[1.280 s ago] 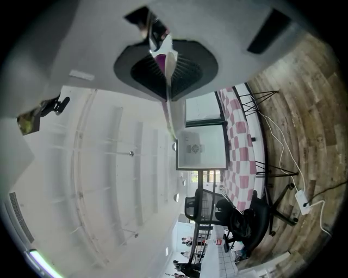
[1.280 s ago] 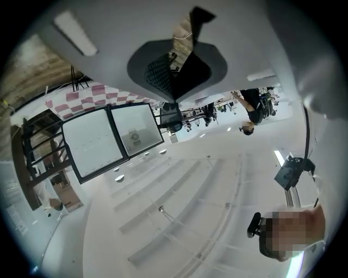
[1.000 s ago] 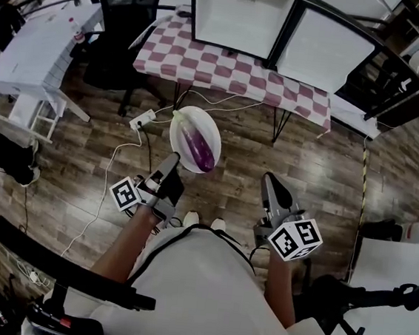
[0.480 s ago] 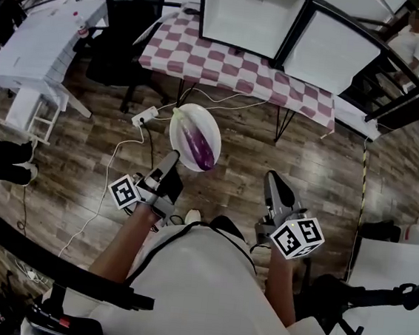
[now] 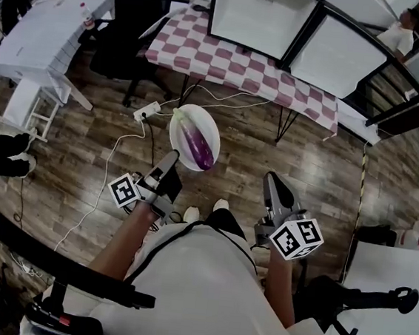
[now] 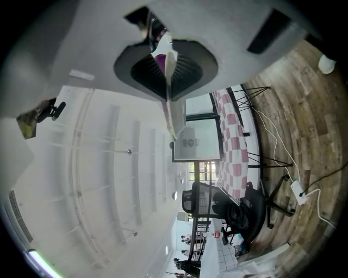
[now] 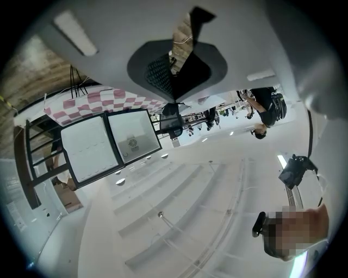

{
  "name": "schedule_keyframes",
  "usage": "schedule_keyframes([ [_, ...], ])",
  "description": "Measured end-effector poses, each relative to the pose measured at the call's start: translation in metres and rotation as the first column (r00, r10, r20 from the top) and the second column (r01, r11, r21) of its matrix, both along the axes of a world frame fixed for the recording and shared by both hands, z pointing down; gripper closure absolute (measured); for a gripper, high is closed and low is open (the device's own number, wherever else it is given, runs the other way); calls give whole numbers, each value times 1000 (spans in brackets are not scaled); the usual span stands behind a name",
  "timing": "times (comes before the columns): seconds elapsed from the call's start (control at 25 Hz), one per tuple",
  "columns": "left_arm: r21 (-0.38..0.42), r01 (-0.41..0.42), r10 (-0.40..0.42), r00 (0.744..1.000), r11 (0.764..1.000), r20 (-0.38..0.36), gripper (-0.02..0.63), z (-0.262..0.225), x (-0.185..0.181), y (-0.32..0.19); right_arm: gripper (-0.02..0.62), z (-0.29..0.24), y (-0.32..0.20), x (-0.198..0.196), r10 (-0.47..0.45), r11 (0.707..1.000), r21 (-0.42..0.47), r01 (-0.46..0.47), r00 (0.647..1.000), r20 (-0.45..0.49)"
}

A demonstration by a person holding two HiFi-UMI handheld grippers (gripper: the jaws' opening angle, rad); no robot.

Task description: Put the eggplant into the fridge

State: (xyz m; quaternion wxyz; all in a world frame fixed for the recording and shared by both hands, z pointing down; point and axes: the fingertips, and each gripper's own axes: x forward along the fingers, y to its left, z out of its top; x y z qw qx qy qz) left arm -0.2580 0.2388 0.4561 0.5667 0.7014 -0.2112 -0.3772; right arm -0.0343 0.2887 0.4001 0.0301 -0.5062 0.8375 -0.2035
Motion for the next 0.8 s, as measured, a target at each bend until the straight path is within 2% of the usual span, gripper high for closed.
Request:
schedule_keyframes([
  [0.4, -23, 10, -9, 1000, 1000, 8, 575, 9, 9, -14, 589, 9, -18, 8, -11, 1000, -18, 12, 1000, 11],
  [0.8, -10, 32, -31, 999, 999, 27, 575, 2, 36, -65, 589, 9, -76, 31, -41, 999, -15, 42, 998, 41],
])
